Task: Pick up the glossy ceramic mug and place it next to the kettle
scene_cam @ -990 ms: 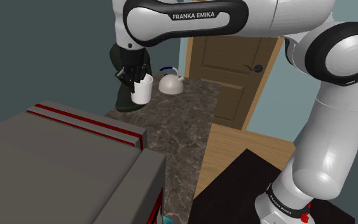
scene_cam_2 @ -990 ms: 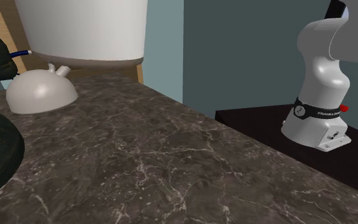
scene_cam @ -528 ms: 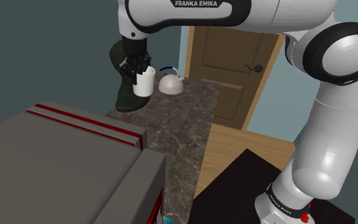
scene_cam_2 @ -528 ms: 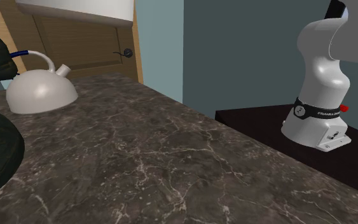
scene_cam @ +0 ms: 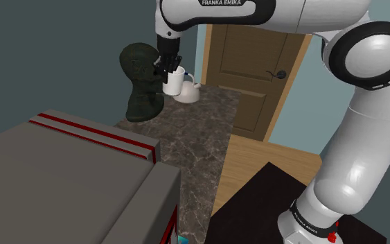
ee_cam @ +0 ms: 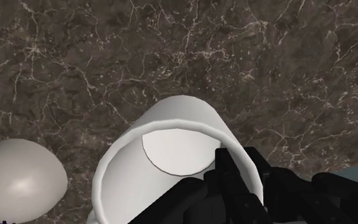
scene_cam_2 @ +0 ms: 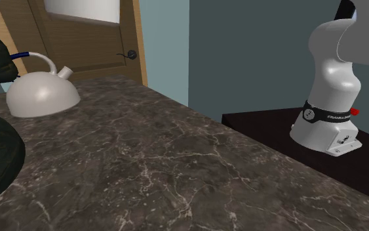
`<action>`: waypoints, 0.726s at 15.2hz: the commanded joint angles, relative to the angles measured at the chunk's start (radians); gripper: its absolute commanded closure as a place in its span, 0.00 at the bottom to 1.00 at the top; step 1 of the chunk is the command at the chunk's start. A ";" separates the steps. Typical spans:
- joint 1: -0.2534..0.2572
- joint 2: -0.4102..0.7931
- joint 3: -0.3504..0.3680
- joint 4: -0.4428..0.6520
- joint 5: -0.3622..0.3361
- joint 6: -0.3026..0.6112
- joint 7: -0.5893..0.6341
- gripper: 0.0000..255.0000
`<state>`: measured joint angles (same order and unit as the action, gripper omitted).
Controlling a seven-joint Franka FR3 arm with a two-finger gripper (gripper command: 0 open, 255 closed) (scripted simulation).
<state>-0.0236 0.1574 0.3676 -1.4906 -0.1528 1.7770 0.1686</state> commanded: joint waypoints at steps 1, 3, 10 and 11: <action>-0.026 0.006 -0.017 0.012 0.007 0.000 -0.047 1.00; -0.052 0.013 -0.034 0.021 0.014 0.002 -0.091 1.00; -0.139 0.070 -0.090 0.098 0.031 -0.007 -0.240 1.00; -0.151 0.083 -0.097 0.116 0.032 -0.010 -0.261 1.00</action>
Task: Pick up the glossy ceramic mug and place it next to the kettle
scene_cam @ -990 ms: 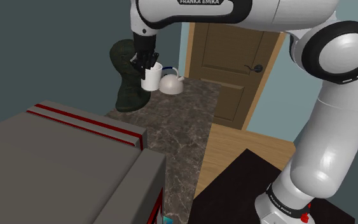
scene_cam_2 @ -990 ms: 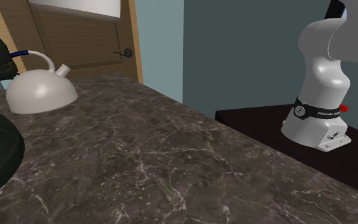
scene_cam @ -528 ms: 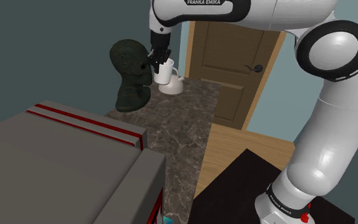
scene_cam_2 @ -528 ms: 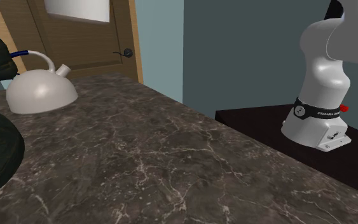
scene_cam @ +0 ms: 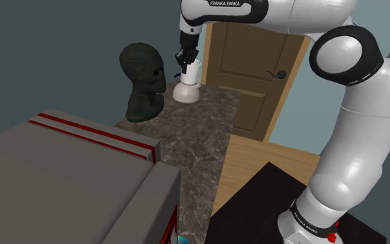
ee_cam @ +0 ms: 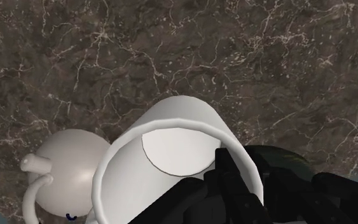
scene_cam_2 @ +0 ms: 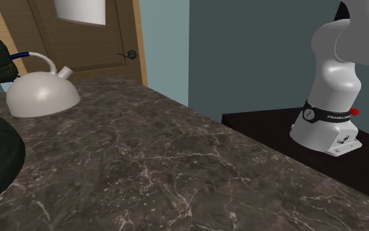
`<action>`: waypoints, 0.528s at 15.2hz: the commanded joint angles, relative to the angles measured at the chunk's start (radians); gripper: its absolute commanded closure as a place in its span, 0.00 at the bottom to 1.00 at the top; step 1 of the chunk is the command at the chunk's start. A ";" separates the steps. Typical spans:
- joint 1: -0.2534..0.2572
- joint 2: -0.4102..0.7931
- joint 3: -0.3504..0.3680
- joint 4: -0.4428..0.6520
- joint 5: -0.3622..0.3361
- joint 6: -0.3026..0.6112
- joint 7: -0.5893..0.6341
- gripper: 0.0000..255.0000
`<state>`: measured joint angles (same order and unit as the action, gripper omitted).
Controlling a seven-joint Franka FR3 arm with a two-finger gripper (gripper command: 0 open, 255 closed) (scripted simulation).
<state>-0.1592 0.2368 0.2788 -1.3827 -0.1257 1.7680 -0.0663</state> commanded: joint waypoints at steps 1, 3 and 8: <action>-0.027 0.017 -0.015 0.027 0.006 -0.006 -0.046 1.00; -0.049 0.049 -0.029 0.071 0.009 -0.017 -0.085 1.00; -0.100 0.152 -0.059 0.223 0.011 -0.061 -0.180 1.00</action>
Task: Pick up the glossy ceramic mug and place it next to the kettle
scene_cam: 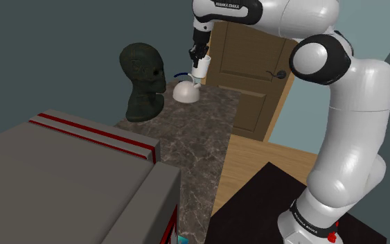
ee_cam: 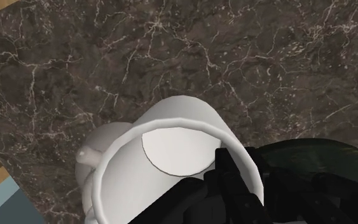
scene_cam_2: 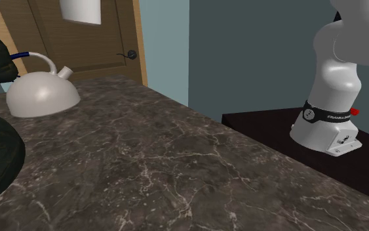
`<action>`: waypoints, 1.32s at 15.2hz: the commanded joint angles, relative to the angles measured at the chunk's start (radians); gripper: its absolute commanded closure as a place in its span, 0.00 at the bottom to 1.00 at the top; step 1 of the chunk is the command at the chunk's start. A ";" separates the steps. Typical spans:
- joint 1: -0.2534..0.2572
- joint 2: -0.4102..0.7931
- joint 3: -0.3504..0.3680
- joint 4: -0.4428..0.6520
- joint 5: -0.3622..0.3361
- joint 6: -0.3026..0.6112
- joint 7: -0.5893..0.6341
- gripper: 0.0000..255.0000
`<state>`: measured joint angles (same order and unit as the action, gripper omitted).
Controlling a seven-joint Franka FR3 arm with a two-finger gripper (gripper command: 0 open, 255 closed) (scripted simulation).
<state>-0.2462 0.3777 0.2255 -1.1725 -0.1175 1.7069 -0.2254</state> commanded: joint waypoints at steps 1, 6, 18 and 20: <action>-0.023 0.037 -0.011 0.053 0.003 -0.013 -0.039 1.00; -0.042 0.046 -0.017 0.011 0.007 0.037 -0.059 1.00; -0.056 0.015 -0.018 -0.198 0.010 0.216 -0.053 1.00; -0.058 0.015 -0.019 -0.225 0.010 0.243 -0.052 1.00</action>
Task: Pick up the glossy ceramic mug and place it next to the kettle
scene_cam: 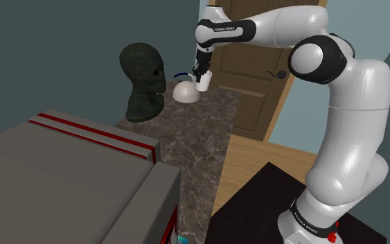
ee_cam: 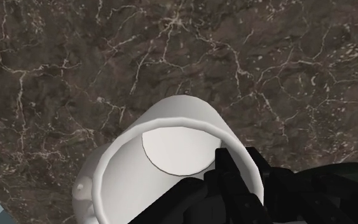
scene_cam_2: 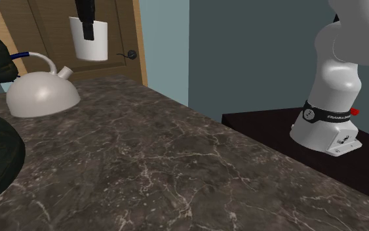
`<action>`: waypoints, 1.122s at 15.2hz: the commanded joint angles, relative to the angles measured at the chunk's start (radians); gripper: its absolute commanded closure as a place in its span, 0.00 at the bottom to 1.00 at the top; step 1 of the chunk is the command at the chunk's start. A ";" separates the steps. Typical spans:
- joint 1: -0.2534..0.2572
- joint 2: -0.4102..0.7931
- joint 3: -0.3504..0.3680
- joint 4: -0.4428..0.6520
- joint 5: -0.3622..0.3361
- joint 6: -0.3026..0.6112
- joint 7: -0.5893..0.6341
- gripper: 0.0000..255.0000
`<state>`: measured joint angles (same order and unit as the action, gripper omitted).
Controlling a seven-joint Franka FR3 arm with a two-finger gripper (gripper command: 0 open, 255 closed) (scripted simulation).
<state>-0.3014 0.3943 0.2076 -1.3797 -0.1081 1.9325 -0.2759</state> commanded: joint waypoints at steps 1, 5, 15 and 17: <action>-0.003 -0.002 -0.001 -0.031 0.000 0.031 0.000 1.00; -0.005 0.002 -0.002 -0.080 -0.002 0.083 0.002 1.00; -0.006 0.026 -0.007 -0.179 -0.012 0.205 0.011 1.00; -0.006 0.033 -0.008 -0.195 -0.014 0.229 0.014 1.00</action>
<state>-0.3080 0.4242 0.2001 -1.5633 -0.1205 2.1451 -0.2647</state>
